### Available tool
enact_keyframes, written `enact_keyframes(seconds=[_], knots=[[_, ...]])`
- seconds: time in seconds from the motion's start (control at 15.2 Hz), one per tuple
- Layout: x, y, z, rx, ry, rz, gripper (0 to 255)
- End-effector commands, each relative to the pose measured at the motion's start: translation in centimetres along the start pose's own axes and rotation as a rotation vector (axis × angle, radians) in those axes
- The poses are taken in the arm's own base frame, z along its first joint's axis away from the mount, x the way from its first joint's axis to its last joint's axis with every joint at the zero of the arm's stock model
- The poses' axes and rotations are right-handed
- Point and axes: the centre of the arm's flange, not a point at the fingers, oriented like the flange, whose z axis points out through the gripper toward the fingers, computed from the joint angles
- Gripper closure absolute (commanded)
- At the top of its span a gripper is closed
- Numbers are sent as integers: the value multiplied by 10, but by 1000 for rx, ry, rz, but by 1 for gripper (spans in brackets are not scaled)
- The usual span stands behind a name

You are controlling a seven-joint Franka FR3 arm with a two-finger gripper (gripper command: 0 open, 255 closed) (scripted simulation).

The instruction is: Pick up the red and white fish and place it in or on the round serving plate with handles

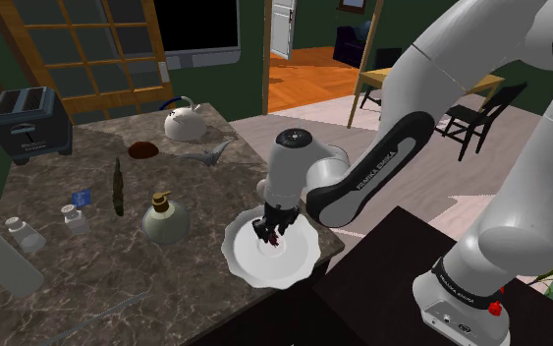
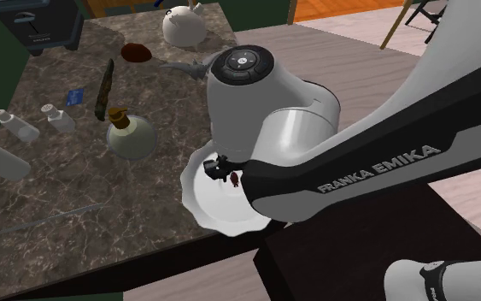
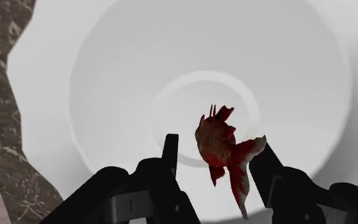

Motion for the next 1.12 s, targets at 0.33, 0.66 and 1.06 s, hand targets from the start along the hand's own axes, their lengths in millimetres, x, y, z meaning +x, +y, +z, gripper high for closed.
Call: enact_keyframes(seconds=[0.33, 0.66, 1.06], knots=[[-1, 2, -11, -4, -5, 2, 0], [-1, 2, -48, -4, -5, 2, 0], [-1, 2, -48, -4, -5, 2, 0]])
